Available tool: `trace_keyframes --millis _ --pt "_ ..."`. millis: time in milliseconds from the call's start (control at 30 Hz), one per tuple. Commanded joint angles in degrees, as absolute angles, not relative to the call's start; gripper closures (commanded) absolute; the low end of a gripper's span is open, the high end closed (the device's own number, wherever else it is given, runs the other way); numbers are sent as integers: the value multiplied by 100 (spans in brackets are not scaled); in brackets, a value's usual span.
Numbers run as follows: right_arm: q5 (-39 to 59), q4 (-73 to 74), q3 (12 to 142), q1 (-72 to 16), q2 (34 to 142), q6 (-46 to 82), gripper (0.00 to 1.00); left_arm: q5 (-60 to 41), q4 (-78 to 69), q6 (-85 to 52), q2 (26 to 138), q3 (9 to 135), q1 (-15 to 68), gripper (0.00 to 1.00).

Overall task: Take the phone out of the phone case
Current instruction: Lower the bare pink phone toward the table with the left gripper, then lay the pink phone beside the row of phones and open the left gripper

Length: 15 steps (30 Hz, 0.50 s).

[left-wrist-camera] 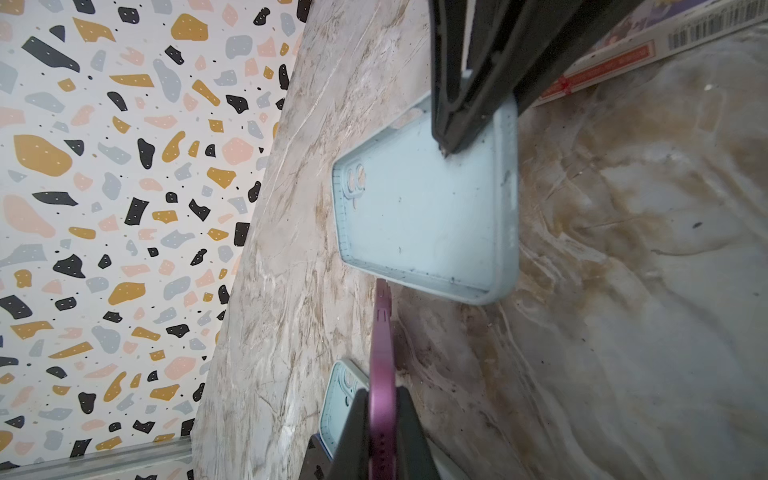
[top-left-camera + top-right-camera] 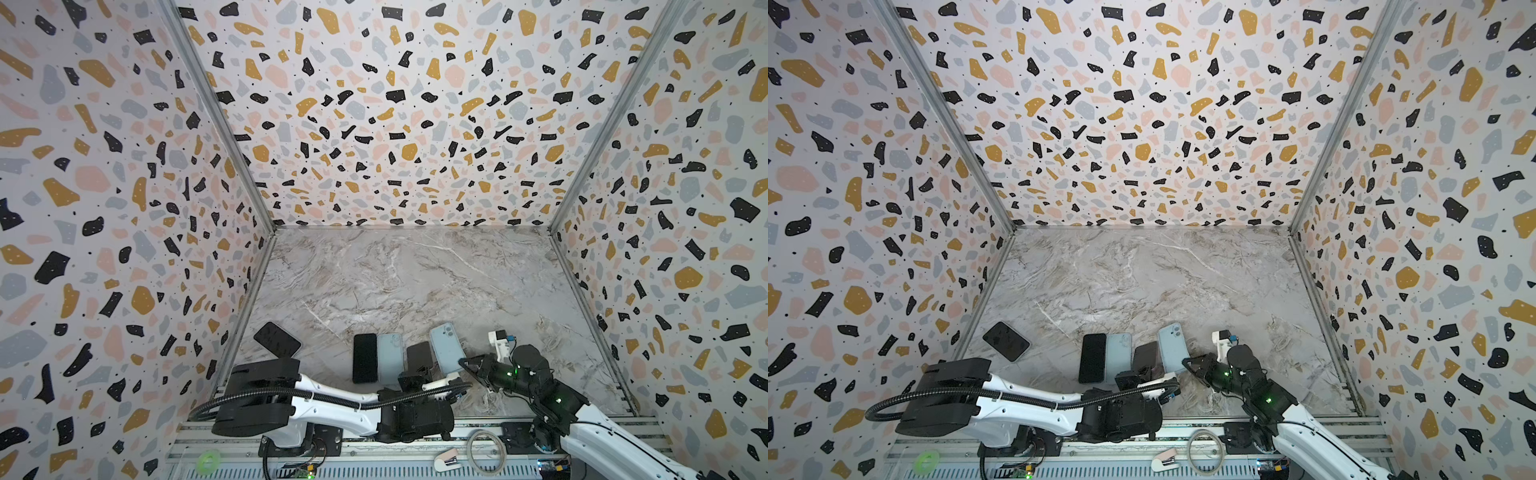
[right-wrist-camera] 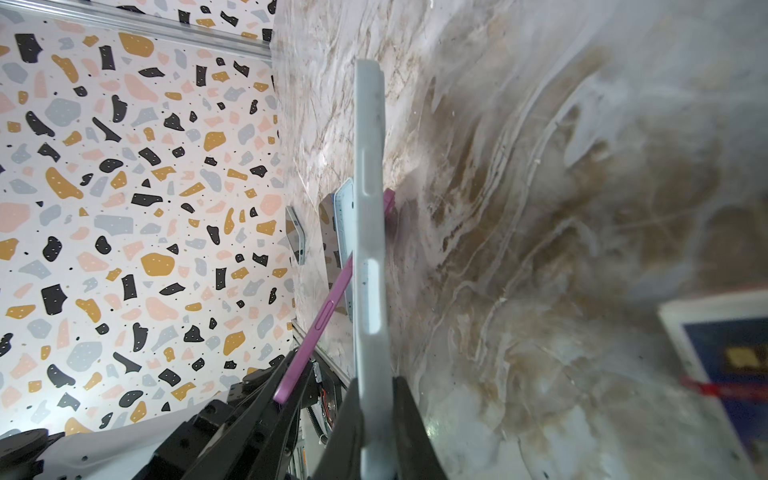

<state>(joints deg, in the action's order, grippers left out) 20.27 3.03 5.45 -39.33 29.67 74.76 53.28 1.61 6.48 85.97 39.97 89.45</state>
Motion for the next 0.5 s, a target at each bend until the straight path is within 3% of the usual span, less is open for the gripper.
trace_keyframes --millis 0,467 --pt "1761 443 533 -4077 2971 7588 100 5587 -122 581 8611 3942 8980 100" --pt "1402 907 348 -4513 3374 7856 100 5613 -201 619 8945 3844 8979 100"
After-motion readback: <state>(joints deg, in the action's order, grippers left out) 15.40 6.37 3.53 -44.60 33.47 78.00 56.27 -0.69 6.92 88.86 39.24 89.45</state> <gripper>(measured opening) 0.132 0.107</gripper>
